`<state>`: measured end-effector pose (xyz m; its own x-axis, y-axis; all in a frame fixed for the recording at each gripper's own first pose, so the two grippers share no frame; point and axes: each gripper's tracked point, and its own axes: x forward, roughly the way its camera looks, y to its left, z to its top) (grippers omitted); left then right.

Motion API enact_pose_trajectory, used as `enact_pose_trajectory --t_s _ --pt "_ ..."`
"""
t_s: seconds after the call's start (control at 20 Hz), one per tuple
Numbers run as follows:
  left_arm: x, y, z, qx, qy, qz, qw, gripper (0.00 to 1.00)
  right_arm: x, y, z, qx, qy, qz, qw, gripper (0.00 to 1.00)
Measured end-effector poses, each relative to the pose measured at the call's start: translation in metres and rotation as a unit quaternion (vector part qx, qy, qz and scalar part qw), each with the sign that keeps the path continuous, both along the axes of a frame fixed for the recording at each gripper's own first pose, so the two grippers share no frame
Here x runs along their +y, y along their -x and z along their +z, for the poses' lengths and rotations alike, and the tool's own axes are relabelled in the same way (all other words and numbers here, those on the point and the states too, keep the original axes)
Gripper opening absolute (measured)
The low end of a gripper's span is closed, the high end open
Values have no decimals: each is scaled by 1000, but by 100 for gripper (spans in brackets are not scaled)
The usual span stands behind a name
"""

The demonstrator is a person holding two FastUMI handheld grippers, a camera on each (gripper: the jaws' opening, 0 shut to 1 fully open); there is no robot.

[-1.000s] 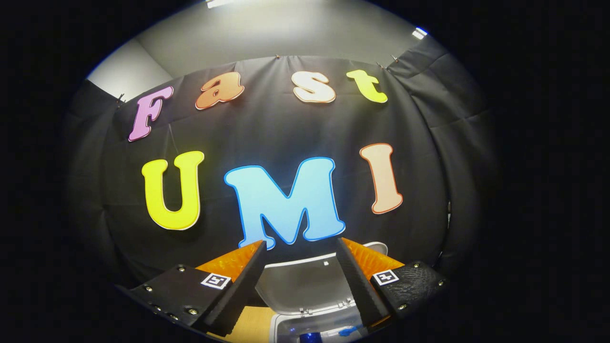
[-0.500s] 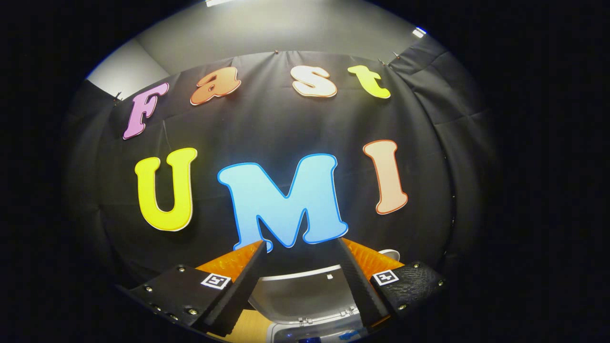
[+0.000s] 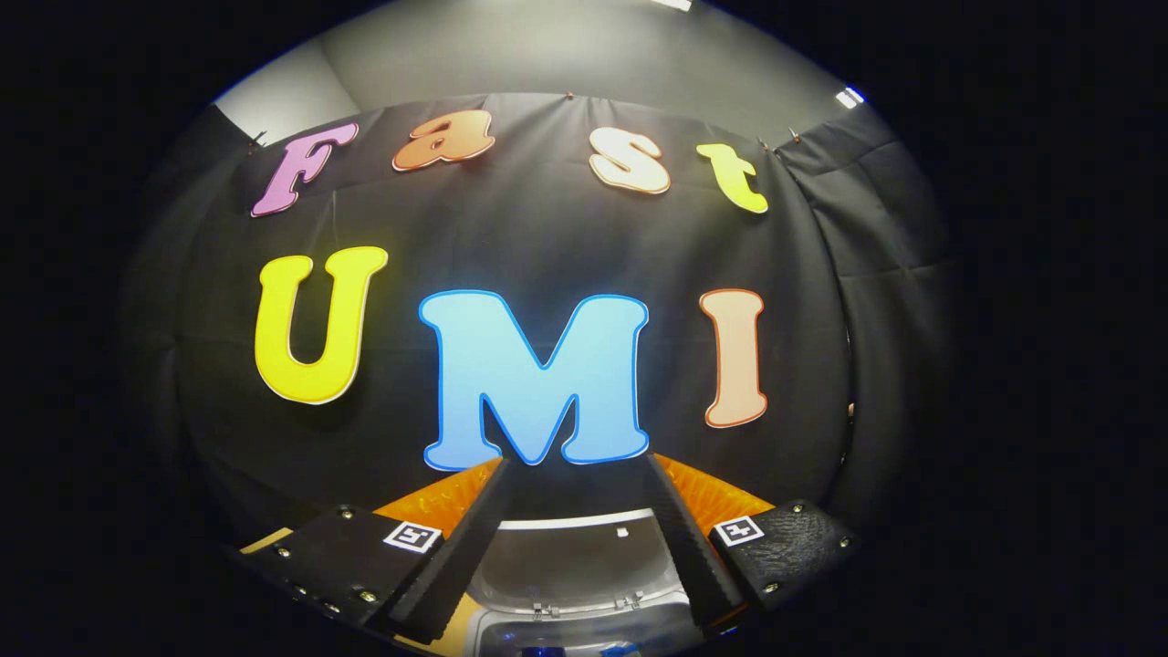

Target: Press the lid of the desktop garbage bin to open it, pick up the crumpled paper on the desktop and throw it into the bin, then pick up the pop can on the desktop and drop it into the bin, and finally close the garbage bin lid.

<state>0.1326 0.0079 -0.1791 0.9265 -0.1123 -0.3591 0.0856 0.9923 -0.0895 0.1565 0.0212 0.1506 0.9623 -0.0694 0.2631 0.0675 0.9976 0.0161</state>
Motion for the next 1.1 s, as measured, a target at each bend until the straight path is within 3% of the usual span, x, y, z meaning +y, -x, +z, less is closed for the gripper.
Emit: enact_pose_trajectory --t_s 0.6,1.05,1.1 --pt "-9 12 19 -13 20 0 1000 86 -2 52 -38 47 0 11 999 93" --pt "5 32 31 -30 12 10 999 86 -8 69 -112 126 3 5 992 93" --pt "7 34 31 -31 13 14 999 90 -9 70 -121 134 5 4 991 94"
